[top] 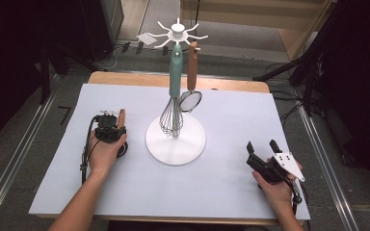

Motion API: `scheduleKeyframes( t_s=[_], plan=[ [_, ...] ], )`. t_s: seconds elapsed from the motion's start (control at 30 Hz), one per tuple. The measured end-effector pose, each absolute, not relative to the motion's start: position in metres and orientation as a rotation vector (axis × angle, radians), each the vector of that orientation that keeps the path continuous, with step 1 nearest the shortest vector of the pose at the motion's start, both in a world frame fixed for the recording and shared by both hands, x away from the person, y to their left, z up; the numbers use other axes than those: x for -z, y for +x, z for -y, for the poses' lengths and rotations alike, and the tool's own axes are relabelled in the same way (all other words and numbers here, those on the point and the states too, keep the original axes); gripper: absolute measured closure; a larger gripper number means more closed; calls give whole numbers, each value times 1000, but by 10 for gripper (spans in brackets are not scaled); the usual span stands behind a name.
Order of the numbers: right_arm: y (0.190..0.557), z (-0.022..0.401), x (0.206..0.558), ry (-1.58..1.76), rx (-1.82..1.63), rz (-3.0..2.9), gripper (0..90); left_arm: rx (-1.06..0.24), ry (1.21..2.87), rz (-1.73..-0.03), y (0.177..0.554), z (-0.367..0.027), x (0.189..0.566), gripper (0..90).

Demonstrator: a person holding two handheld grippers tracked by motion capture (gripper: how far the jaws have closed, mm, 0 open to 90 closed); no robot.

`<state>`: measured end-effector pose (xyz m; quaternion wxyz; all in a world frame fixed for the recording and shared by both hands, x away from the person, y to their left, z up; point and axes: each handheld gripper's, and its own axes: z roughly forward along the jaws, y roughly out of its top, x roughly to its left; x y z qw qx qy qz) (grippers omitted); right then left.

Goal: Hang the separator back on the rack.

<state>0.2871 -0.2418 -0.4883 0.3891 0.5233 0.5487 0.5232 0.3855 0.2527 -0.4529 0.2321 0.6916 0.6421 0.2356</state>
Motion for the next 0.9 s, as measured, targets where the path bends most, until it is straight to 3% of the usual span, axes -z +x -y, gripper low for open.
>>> scheduleKeyframes(
  t_s=[0.9],
  plan=[
    [288,241,488,1334,-1323,-1404,164,-572,1944,-1666,387,-265,454,695]
  ],
)
